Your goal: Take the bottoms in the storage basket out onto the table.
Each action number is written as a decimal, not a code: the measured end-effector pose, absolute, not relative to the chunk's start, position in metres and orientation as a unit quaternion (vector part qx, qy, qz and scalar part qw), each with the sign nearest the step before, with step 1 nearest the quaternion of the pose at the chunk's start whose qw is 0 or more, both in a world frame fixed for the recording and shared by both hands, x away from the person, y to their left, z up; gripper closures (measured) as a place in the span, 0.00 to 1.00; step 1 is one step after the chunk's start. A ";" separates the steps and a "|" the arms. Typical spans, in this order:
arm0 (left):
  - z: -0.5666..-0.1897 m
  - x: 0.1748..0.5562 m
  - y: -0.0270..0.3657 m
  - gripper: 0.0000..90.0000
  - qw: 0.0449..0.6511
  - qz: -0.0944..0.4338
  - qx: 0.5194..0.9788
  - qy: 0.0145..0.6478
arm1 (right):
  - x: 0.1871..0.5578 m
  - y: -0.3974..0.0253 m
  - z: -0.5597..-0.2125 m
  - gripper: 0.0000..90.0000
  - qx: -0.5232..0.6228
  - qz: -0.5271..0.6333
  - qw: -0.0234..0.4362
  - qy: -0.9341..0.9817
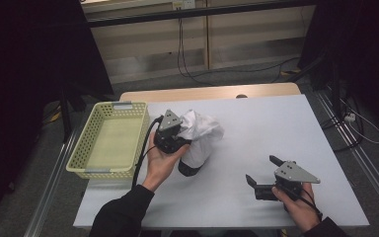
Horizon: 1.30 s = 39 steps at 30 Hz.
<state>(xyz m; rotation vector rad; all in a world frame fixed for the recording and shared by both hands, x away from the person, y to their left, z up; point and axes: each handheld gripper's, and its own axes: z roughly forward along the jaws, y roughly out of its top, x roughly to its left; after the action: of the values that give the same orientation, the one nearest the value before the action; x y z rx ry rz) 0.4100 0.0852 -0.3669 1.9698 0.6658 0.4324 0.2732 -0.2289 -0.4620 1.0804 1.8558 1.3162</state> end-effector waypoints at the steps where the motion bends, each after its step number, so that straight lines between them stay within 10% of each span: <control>1: -0.369 0.411 0.085 0.75 0.486 0.176 0.811 0.274 | 0.273 -0.229 -0.462 0.01 0.408 0.497 0.307 0.702; 39: -0.449 0.435 0.060 0.70 0.371 0.117 0.871 0.300 | 0.272 -0.228 -0.462 0.01 0.404 0.497 0.305 0.704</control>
<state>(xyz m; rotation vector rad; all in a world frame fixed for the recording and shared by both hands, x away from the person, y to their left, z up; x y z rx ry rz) 0.4345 0.0603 -0.4492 2.2331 0.7697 0.3004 0.2723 -0.2285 -0.4622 1.0693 1.8652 1.3169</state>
